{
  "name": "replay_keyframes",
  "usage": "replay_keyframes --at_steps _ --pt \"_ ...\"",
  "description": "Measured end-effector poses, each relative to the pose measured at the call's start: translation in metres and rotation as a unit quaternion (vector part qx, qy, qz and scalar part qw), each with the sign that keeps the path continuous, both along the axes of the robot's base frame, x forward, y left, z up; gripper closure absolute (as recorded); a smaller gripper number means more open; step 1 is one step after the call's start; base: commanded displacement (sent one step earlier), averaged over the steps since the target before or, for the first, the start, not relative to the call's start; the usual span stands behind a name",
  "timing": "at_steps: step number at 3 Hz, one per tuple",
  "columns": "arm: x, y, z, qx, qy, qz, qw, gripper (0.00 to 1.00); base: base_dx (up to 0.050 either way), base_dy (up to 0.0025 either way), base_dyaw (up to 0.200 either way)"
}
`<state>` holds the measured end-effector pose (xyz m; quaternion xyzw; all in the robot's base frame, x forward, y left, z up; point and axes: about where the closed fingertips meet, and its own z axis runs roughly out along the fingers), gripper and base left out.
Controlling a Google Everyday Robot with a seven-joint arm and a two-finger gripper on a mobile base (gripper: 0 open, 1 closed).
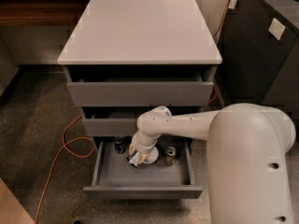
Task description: Pick rxbar blueberry from bottom drawer and place on counter
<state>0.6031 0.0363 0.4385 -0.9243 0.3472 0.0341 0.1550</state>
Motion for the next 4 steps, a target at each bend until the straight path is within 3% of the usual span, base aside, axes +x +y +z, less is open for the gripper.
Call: replay_keyframes --at_steps 2,4 --pt "-0.027 -0.007 0.091 -0.021 -0.046 0.014 0.9986 1.00 0.000 0.00000 0.000" --pt "-0.025 -0.029 0.174 -0.050 -0.087 0.022 0.9947 1.00 0.000 0.00000 0.000"
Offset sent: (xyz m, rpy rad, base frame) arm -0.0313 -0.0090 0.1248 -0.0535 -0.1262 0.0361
